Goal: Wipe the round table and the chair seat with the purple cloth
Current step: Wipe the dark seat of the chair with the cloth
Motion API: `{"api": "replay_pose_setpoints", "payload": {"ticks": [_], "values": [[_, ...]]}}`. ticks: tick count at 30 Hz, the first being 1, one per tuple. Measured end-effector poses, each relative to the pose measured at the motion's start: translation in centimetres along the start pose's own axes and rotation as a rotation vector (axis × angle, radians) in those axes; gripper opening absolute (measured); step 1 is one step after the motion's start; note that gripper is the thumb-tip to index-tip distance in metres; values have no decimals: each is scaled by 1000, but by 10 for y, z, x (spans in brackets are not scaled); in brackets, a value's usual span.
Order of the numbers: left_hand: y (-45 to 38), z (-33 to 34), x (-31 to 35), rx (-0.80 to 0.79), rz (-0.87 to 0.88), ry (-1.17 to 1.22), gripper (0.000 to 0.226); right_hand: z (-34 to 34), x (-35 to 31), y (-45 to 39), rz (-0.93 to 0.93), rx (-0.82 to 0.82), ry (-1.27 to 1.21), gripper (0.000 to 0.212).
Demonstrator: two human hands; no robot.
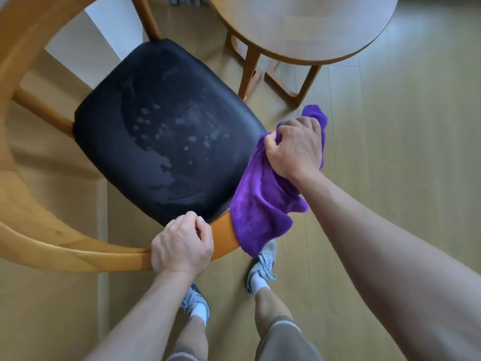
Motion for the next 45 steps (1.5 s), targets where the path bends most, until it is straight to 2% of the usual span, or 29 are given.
{"api": "replay_pose_setpoints", "payload": {"ticks": [2, 4, 5, 7, 10, 12, 16, 22, 24, 26, 28, 30, 33, 36, 38, 42, 45], "values": [[0, 2, 1, -25, 14, -13, 31, 6, -11, 27, 111, 17, -31, 38], [0, 2, 4, -26, 37, -27, 30, 13, -35, 65, 97, 43, -54, 32], [0, 2, 5, -24, 45, -34, 29, 15, -48, 83, 27, 55, -62, 30], [-2, 3, 5, -39, 51, -50, 29, 18, -66, 109, -233, 18, -68, 33], [-2, 2, 6, -25, 76, -33, 31, 18, -59, 100, -659, -150, 68, 49], [-1, 1, 7, -11, 93, -17, 37, 17, -44, 75, -762, -191, 164, 48], [-1, 3, 5, -8, 94, -10, 35, 19, -49, 52, -668, -106, 165, 32], [0, 4, 6, -7, 104, -40, 38, 13, -50, 35, -5, 23, 69, 45], [-1, 5, 5, -18, 98, -58, 37, 14, -60, 48, 95, 75, 40, 44], [-4, 6, 3, -54, 79, -41, 38, 21, -79, 60, 25, -17, 2, 43], [-6, 6, 0, -114, 92, 29, 38, 31, -96, 77, -153, -171, -74, 50], [-4, 1, -4, -149, 182, 43, 36, 28, -93, 99, -308, -242, -104, 60], [-9, -13, -26, -87, 266, -114, 35, 25, -83, 121, -342, -224, -2, 70], [-13, -16, -40, -99, 251, -198, 40, 24, -86, 118, -338, -123, 61, 57], [-11, -14, -37, -96, 291, -237, 40, 23, -85, 108, -452, -70, 98, 53], [-10, -14, -35, -49, 310, -204, 34, 19, -74, 81, -647, -114, 145, 52], [-8, -16, -34, -13, 332, -187, 35, 18, -71, 59, -588, -139, 159, 54]]}}
Point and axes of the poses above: each hand's wrist, its own y-axis away from the middle knuckle, its own z-axis out of the palm, x = y × z, the point moved 8 cm from there along -y, towards the middle knuckle, and after that the axes turned 11 degrees about -z, right-handed, at the moved point
